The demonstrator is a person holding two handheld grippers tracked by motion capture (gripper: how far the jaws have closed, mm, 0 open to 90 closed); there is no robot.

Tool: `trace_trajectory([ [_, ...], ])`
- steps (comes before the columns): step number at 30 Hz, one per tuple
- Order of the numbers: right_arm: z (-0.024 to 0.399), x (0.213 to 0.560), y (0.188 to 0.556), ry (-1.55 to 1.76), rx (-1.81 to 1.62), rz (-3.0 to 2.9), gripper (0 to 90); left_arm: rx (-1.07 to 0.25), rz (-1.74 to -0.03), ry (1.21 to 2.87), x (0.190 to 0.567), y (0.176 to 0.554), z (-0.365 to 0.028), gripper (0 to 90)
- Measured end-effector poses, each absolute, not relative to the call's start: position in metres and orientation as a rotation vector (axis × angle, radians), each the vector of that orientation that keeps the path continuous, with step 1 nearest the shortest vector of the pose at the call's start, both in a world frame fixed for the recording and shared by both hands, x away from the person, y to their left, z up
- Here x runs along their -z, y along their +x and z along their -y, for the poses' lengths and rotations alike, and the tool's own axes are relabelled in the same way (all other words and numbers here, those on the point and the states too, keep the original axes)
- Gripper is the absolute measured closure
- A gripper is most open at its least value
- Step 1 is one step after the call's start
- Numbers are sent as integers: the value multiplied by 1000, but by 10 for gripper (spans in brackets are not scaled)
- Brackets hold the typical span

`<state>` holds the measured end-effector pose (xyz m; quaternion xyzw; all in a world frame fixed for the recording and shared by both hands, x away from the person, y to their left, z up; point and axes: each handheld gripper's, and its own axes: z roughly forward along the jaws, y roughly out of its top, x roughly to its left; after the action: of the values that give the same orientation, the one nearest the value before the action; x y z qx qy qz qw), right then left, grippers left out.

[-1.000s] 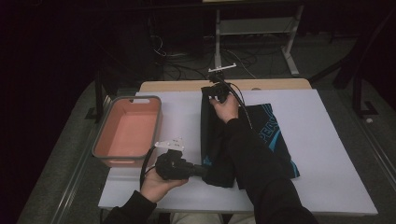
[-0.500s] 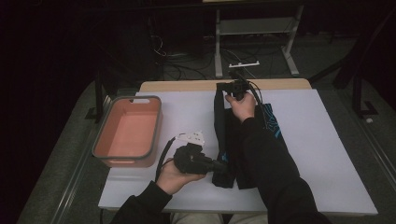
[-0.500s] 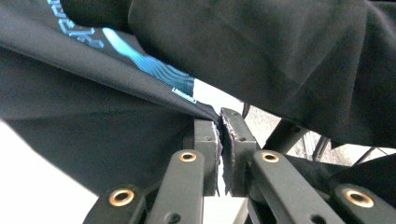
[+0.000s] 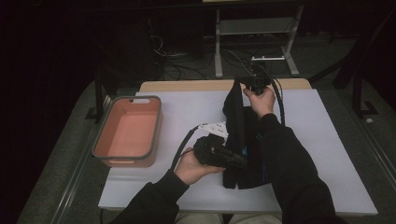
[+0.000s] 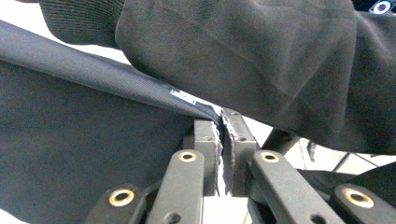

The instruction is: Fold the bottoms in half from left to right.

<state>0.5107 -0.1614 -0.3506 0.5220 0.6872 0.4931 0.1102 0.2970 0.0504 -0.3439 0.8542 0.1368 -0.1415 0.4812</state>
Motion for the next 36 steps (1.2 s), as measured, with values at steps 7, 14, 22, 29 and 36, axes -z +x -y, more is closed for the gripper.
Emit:
trace_trajectory([
  [7, 187, 346, 511, 1557, -1473, -1977, 847, 353, -299, 2116, 330, 304, -28, 855],
  [14, 210, 346, 506, 1573, -1505, -1953, 846, 351, -264, 2139, 324, 302, -1, 855],
  [22, 232, 353, 502, 1520, -1542, -1960, 845, 386, -268, 2151, 337, 303, 28, 855],
  [29, 254, 374, 505, 1565, -1565, -1981, 844, 414, -269, 2184, 360, 307, 56, 854],
  [36, 268, 394, 509, 1583, -1585, -2038, 843, 424, -315, 2254, 382, 304, 77, 853],
])
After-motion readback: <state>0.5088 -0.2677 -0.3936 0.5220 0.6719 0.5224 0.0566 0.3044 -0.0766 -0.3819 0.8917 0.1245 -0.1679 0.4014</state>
